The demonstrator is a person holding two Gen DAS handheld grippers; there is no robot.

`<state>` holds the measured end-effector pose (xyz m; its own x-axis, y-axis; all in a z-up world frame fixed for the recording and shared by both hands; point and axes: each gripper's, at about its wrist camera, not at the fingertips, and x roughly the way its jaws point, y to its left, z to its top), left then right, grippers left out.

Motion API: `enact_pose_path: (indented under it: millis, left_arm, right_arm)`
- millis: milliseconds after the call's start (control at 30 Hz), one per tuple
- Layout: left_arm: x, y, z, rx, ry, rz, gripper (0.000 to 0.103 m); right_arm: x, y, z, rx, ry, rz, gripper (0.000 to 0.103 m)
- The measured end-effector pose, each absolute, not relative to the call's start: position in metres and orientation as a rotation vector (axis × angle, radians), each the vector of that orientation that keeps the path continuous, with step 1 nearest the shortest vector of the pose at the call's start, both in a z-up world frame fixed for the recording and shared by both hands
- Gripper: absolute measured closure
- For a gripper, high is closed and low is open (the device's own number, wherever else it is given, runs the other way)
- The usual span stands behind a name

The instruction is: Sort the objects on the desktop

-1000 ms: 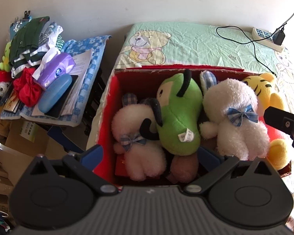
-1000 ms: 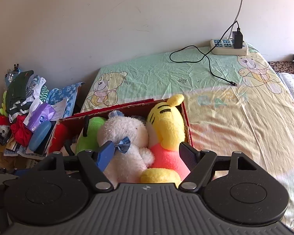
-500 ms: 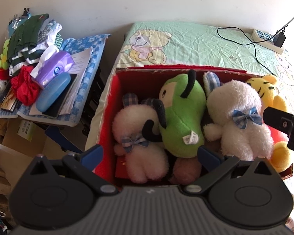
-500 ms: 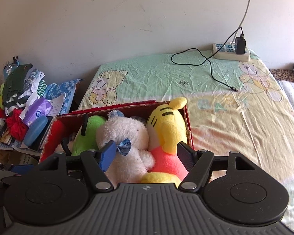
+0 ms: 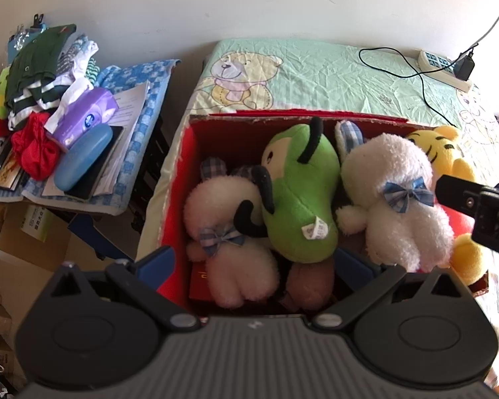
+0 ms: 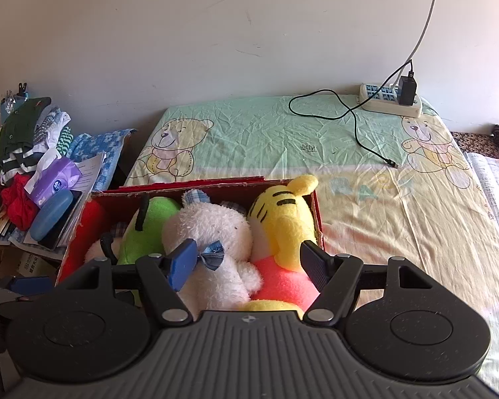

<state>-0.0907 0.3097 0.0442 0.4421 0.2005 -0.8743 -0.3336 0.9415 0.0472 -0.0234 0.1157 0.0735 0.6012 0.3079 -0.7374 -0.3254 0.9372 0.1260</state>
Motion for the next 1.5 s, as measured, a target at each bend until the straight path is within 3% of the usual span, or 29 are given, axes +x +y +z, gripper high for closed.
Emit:
enact_pose_path:
  millis: [1500]
  left_arm:
    - [-0.085,0.288,0.036,-0.113,1.089,0.209,0.001]
  right_arm:
    - [-0.031,0.095,0.07,0.084,0.877,0.337,0.032]
